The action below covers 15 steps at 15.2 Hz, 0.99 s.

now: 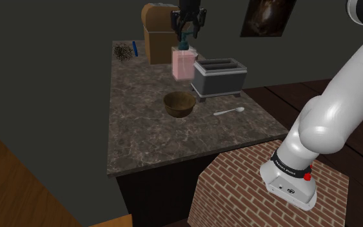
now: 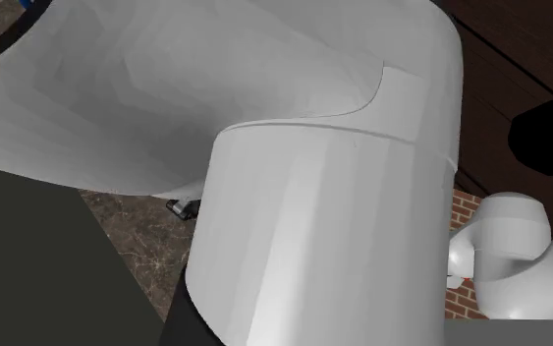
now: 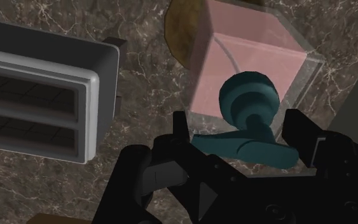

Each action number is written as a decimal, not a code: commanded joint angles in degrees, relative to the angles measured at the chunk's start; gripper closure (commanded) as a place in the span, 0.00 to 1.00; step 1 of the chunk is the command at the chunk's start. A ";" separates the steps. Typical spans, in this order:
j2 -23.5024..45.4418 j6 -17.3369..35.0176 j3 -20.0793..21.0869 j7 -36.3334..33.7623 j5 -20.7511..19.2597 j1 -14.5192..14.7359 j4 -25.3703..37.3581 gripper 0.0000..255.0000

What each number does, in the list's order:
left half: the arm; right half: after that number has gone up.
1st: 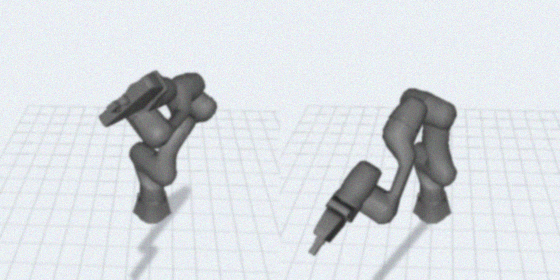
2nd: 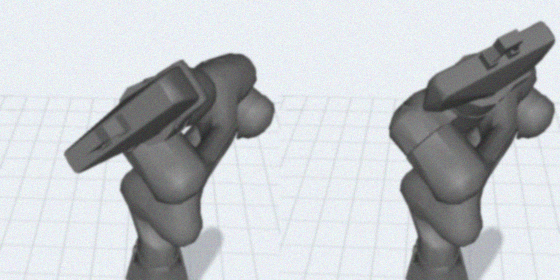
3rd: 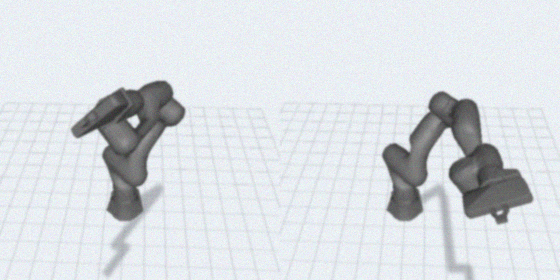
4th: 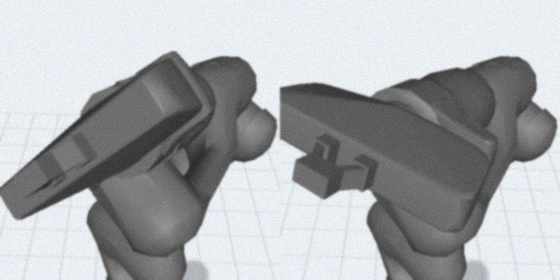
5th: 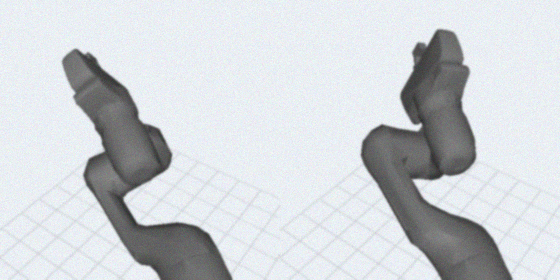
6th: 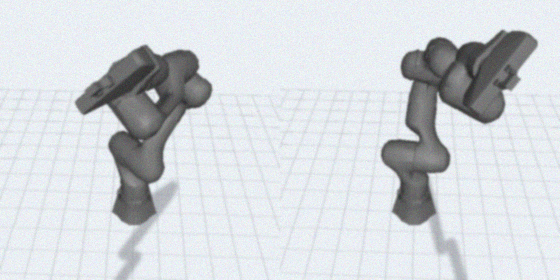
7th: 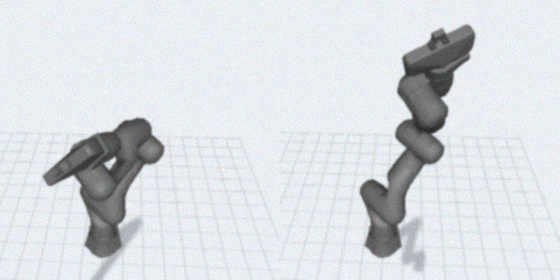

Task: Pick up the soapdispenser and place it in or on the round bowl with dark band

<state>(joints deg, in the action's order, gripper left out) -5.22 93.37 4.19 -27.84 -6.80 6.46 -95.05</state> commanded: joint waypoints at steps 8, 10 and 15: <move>-1.38 6.94 -0.02 -0.87 -0.01 0.02 -8.36 1.00; -1.53 8.49 -0.04 -1.03 -0.04 0.01 -10.07 1.00; -1.67 12.32 -0.08 -1.44 -0.14 -0.01 -14.08 1.00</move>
<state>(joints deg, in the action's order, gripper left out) -6.81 105.07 4.10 -29.18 -6.92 6.44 -108.46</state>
